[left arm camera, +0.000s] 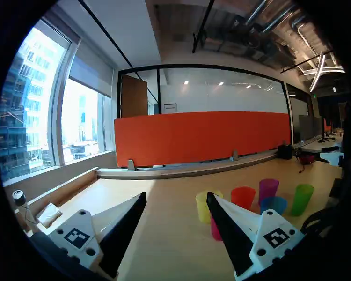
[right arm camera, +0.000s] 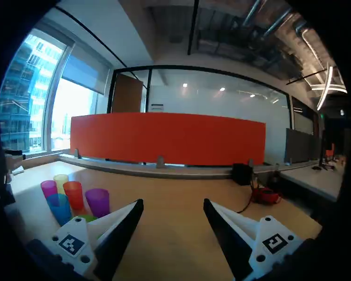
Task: Pour water
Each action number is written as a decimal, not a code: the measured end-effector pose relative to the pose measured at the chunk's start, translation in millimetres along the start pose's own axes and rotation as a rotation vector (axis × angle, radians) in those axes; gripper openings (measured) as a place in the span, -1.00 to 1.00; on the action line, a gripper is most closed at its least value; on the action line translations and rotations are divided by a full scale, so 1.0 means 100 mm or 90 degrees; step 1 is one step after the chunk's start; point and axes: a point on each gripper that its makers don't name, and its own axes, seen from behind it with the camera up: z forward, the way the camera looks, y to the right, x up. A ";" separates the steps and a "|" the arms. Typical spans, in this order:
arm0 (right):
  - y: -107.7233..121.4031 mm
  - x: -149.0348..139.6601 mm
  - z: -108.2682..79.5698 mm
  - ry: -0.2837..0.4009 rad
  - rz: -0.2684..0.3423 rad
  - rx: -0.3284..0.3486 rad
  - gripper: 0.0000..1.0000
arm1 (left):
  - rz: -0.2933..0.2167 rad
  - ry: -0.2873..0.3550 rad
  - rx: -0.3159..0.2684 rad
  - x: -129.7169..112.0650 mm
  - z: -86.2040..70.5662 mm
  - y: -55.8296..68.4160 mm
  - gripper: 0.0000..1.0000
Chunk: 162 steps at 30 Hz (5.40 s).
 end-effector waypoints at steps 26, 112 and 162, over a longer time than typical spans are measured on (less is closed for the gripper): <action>-0.19 1.47 0.00 0.015 0.013 0.061 0.98 | -0.037 -0.003 -0.054 1.34 0.15 0.05 0.91; -1.25 1.07 -0.16 -0.126 -0.107 0.490 0.99 | 0.088 -0.157 -0.489 0.71 0.30 1.52 0.91; -1.32 -0.54 -0.40 -0.320 -0.240 0.584 0.99 | 0.182 -0.344 -0.583 -0.77 0.09 2.04 0.91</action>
